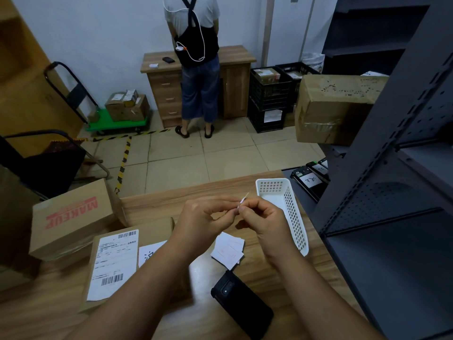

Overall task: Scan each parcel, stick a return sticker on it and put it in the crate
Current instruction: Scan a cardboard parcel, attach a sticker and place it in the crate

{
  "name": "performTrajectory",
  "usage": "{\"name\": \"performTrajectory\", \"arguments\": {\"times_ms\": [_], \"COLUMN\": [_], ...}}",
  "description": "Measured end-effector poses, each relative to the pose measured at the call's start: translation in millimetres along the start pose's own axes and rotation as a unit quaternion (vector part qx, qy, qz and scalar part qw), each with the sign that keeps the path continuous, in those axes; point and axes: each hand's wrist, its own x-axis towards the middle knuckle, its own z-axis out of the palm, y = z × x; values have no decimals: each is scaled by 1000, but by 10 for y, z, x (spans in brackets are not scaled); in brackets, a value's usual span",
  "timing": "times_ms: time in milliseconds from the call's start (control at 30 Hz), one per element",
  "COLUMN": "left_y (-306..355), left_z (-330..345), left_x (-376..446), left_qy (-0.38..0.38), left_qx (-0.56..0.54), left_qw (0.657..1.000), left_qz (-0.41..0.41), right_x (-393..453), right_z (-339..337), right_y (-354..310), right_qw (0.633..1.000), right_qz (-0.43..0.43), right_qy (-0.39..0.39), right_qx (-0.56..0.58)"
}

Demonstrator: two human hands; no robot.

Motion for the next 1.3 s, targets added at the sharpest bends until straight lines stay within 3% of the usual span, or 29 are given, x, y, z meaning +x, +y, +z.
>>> {"name": "performTrajectory", "arguments": {"times_ms": [967,1300], "left_y": [-43,28], "left_z": [-113,-139], "left_x": [-33,-34], "left_qy": [8,-12], "left_qx": [40,-56], "left_qw": [997,997], "left_qz": [71,-55], "right_x": [-27,10], "right_z": [166,152], "right_y": [-65,-77], "right_qw": [998,998], "right_qz": [-36,-48], "right_qy": [16,-2], "right_qx": [-39,-35]}}
